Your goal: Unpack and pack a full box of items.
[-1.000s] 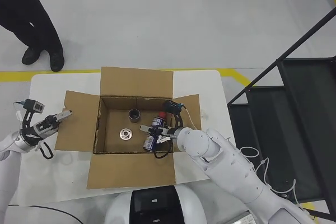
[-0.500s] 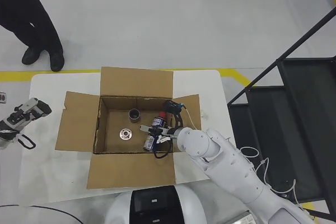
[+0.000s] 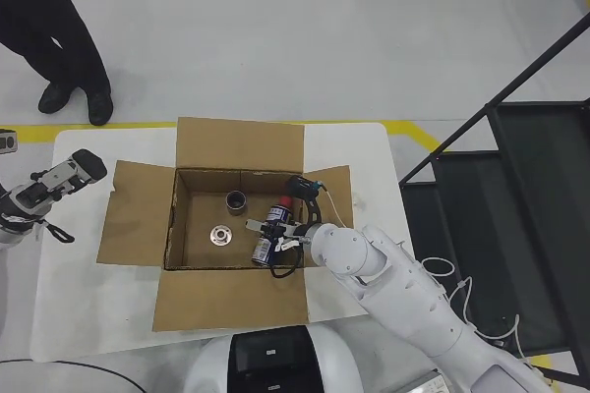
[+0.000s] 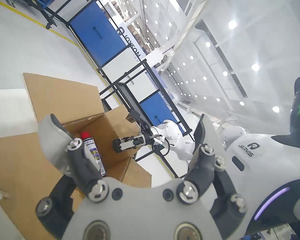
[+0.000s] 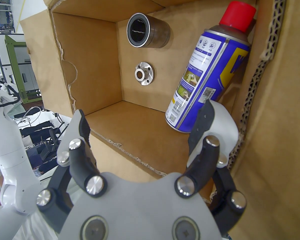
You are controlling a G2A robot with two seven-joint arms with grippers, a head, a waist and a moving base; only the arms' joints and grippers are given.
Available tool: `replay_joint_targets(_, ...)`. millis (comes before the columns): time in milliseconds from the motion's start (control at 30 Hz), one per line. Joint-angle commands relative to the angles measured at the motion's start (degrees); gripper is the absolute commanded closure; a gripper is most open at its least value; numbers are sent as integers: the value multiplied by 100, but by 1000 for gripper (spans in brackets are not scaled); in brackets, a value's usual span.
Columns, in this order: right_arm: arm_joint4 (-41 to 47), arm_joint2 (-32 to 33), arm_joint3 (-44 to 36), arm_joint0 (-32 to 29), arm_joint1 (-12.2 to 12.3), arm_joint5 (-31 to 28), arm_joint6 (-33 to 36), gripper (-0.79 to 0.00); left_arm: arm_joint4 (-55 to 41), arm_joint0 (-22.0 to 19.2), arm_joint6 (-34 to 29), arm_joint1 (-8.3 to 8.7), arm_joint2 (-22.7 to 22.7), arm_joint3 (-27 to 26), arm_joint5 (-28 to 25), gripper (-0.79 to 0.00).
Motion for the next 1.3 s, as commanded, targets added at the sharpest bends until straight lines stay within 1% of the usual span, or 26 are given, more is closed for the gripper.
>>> replay_joint_targets(0,0,0,0,0,0,0,0,-785,2,0,1,0,-1,1,-1,-785)
replay_joint_targets(167,0,0,0,0,0,0,0,-785,2,0,1,0,-1,1,-1,-785)
replay_joint_targets(233,69,-2,46,-47,-14,-26,-116,-785,2,0,1,0,-1,1,-1,-785)
replay_joint_targets(333,12,-167,190,75,-65,299,-121,-785,2,0,1,0,-1,1,-1,-785)
replay_joint_targets(367,-11,-238,283,146,-91,505,-115,-785,2,0,1,0,-1,1,-1,-785)
replay_joint_targets(433,-90,-433,428,323,-157,845,-143,-785,2,0,1,0,-1,1,-1,-785)
replay_joint_targets(500,6,-581,595,482,-235,1033,-178,-785,2,0,1,0,-1,1,-1,-785)
replay_joint_targets(700,144,-949,1103,877,-456,1382,-458,-785,2,0,1,0,-1,1,-1,-785)
replay_joint_targets(800,123,-1079,1169,1010,-528,1340,-530,-785,2,0,1,0,-1,1,-1,-785)
replay_joint_targets(867,-54,-1115,1129,1047,-527,1355,-556,-785,2,0,1,0,-1,1,-1,-785)
replay_joint_targets(967,-471,-1171,1046,1075,-463,1557,-275,-785,2,0,1,0,-1,1,-1,-785)
replay_joint_targets(1167,-1203,-1259,929,1114,-279,1554,728,-785,2,0,1,0,-1,1,-1,-785)
replay_joint_targets(1267,-1524,-1237,891,1141,-209,1649,1044,-785,2,0,1,0,-1,1,-1,-785)
